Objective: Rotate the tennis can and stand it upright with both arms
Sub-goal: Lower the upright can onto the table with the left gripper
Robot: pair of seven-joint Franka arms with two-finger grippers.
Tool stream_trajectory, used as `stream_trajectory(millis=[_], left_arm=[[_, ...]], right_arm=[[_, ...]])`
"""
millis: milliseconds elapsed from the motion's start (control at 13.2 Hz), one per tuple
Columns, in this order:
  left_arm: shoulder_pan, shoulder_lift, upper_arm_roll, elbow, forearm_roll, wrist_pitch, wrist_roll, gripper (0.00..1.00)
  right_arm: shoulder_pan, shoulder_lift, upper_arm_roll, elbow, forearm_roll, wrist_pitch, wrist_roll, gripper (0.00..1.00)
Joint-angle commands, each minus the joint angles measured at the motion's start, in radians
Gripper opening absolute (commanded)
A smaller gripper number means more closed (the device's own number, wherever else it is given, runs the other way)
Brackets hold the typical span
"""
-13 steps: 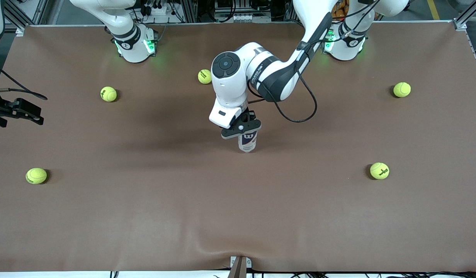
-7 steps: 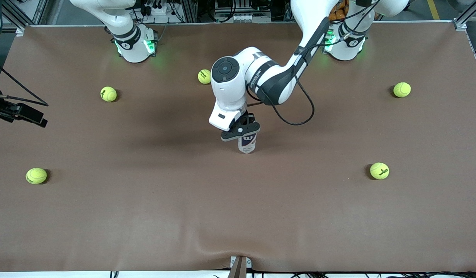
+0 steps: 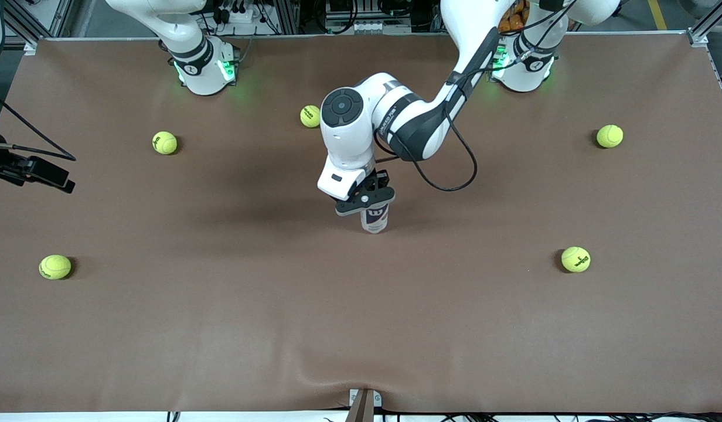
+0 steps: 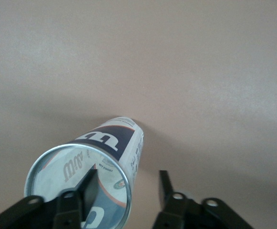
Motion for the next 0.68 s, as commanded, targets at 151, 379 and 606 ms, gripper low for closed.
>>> stream_trajectory(millis=[151, 379, 606], left_arm=[[0.004, -0.023, 0.003, 0.013, 0.017, -0.004, -0.015, 1.0], [0.02, -0.06, -0.003, 0.013, 0.014, -0.004, -0.015, 1.0], [0.033, -0.114, -0.003, 0.015, -0.01, -0.018, -0.014, 1.0]], right_arm=[[0.0, 0.0, 0.0, 0.011, -0.005, -0.016, 0.011, 1.0], [-0.02, -0.02, -0.006, 0.011, -0.004, -0.077, 0.009, 1.0], [-0.034, -0.047, -0.003, 0.002, 0.004, -0.106, 0.006, 1.0]])
